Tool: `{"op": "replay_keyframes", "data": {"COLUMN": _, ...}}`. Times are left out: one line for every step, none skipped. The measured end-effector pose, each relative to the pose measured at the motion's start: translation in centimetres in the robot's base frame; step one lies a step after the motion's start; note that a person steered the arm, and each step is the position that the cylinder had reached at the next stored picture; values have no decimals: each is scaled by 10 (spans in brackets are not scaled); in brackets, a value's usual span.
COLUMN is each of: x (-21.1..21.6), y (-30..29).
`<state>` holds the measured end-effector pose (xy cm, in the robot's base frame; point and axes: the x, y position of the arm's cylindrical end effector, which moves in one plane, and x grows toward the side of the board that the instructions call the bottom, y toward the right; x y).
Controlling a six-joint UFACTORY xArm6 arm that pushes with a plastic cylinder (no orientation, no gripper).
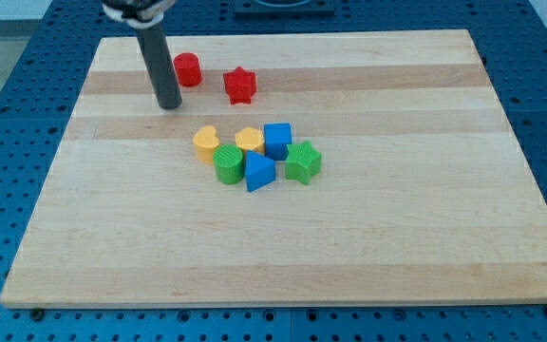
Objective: Place the red star right to the red circle
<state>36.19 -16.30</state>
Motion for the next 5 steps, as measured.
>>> {"op": "replay_keyframes", "data": {"x": 39, "y": 23}}
{"op": "replay_keyframes", "data": {"x": 43, "y": 72}}
{"op": "replay_keyframes", "data": {"x": 28, "y": 123}}
{"op": "replay_keyframes", "data": {"x": -3, "y": 133}}
{"op": "replay_keyframes", "data": {"x": -28, "y": 107}}
